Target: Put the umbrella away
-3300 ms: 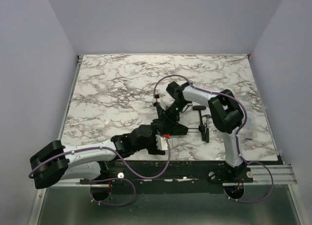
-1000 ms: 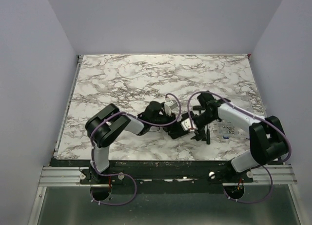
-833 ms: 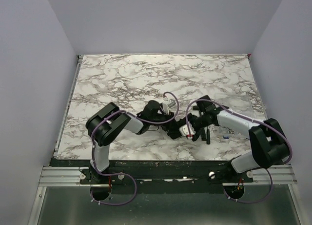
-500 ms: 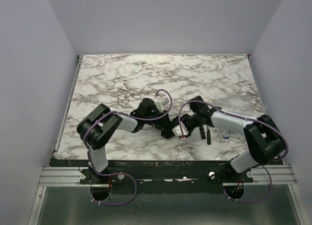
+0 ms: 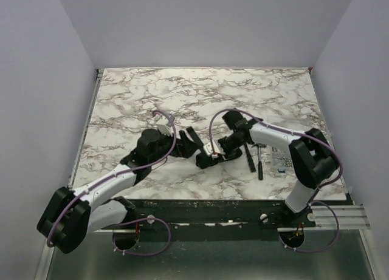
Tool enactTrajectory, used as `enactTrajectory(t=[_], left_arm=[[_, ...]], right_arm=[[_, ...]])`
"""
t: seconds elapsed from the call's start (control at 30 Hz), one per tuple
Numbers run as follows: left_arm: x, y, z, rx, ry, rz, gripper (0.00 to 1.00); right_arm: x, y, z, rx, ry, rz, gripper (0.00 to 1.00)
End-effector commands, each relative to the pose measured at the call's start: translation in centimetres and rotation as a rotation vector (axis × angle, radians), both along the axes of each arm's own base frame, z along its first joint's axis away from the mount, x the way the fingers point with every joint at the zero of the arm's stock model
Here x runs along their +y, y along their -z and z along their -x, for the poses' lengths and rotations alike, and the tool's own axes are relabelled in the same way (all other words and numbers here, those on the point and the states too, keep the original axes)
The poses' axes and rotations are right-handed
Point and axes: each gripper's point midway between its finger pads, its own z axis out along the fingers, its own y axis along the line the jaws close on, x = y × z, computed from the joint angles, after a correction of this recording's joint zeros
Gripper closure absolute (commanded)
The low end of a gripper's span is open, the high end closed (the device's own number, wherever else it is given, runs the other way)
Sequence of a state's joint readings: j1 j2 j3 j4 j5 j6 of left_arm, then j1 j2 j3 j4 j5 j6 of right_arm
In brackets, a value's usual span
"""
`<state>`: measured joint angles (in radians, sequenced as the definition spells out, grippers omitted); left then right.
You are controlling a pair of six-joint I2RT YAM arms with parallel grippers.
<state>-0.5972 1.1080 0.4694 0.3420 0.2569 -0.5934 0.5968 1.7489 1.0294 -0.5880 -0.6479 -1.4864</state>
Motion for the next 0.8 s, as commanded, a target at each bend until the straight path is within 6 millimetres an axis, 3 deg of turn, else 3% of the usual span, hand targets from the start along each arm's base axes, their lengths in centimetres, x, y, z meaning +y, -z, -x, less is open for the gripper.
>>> enactTrajectory(t=[0.0,0.17,0.43,0.53,0.63,0.77], left_arm=[[4.3,6.9,1.4,0.324,-0.262,0.007,0.05],[4.4,10.1,2.4,0.508,-0.368,0.131,0.30],[1.1,11.3,-0.5,0.623,-0.349,0.157,0.51],[0.3,13.0,-1.3,0.676,-0.358,0.134,0.67],[-0.3,14.8,-1.7,0.727,-0.356,0.114,0.74],[-1.7,15.5,-2.1,0.763,-0.317,0.125,0.78]], right_arm=[[-7.2,6.2,7.3,0.272,0.058,0.375,0.77],[-6.6,6.7,7.6,0.216,0.032,0.373,0.77],[-5.3,6.7,8.0,0.161,-0.003,0.360,0.77],[-5.2,6.8,8.3,0.155,-0.014,0.369,0.77],[-5.0,6.7,8.5,0.162,-0.020,0.368,0.77],[-4.5,6.5,9.1,0.223,-0.020,0.382,0.78]])
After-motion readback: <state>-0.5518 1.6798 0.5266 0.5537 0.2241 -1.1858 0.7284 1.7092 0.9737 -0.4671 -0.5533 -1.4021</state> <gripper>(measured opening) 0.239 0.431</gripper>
